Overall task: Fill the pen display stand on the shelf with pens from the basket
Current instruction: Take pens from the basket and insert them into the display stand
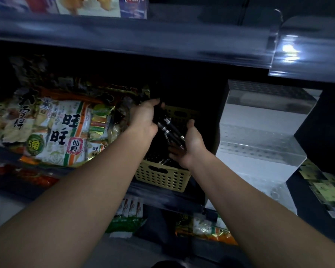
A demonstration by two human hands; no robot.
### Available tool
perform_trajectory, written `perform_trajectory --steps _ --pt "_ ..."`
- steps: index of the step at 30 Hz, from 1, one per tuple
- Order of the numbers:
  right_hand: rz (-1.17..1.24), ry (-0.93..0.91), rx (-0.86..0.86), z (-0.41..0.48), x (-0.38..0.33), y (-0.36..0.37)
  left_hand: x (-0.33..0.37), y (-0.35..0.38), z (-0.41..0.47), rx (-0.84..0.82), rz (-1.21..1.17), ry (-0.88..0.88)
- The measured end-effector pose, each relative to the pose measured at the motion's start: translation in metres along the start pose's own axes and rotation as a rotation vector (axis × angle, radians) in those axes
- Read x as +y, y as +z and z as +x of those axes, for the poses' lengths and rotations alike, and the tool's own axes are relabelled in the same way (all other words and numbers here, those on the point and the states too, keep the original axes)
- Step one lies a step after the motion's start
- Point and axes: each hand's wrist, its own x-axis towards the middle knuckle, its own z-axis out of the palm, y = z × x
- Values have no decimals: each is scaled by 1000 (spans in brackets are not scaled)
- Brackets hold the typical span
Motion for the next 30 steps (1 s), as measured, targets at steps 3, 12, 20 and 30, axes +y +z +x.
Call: perform_trajectory --steps 3,12,20,30 --pt "232 27 -56 3 0 5 -3 4 -2 2 -37 57" --pt "358 -60 -11 4 -4 9 -34 -16 -11 -94 8 -105" --pt "-15 -74 -217 4 -10 -6 -26 -19 -13 -151 56 -131" --pt "0 -23 -134 10 -8 -12 -27 -12 -15 -217 -74 -192"
